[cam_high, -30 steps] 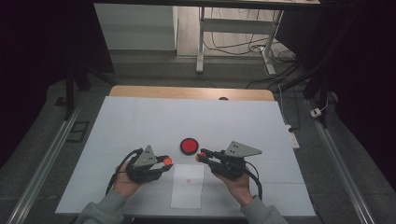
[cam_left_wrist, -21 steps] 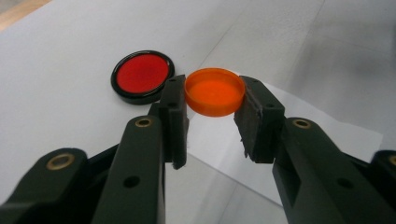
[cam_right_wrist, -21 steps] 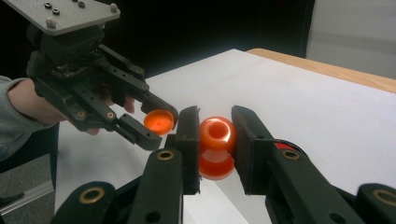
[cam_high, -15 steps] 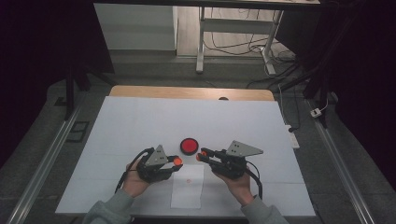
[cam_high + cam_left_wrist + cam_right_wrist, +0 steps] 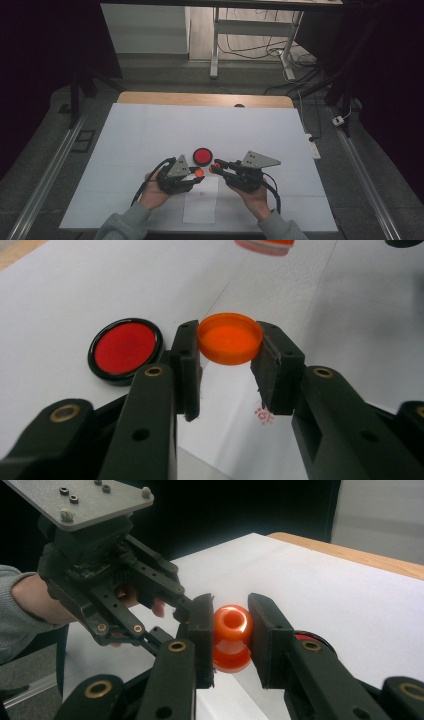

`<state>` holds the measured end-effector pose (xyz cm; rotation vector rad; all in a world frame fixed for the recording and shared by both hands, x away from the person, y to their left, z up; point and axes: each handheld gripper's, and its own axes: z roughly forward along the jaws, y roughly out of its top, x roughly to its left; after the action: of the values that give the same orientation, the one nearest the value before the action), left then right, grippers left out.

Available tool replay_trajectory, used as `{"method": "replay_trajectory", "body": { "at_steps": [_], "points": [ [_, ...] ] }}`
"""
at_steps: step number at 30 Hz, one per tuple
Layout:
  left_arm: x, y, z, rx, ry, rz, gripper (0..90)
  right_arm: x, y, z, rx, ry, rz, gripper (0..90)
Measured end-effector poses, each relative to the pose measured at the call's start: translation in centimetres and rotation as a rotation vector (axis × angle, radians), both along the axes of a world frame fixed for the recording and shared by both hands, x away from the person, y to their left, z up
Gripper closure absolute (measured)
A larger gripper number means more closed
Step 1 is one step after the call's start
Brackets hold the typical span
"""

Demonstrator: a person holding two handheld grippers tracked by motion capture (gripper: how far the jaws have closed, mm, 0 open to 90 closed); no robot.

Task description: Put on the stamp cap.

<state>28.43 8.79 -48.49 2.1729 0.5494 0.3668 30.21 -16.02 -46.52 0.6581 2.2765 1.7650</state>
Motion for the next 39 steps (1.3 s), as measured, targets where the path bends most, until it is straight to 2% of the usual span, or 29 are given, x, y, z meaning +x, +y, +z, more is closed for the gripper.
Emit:
{"method": "replay_trajectory", "body": {
  "at_steps": [11,39],
  "points": [
    [0.3,-1.3,-0.1,0.005,0.004,-0.021,64.7,-0.1,0.2,0.0,0.007,0.010,0.017,72.1],
    [-0.1,-2.0,0.3,0.000,-0.006,-0.043,64.6,-0.3,0.9,-0.4,-0.018,0.017,0.042,72.1]
  ]
}}
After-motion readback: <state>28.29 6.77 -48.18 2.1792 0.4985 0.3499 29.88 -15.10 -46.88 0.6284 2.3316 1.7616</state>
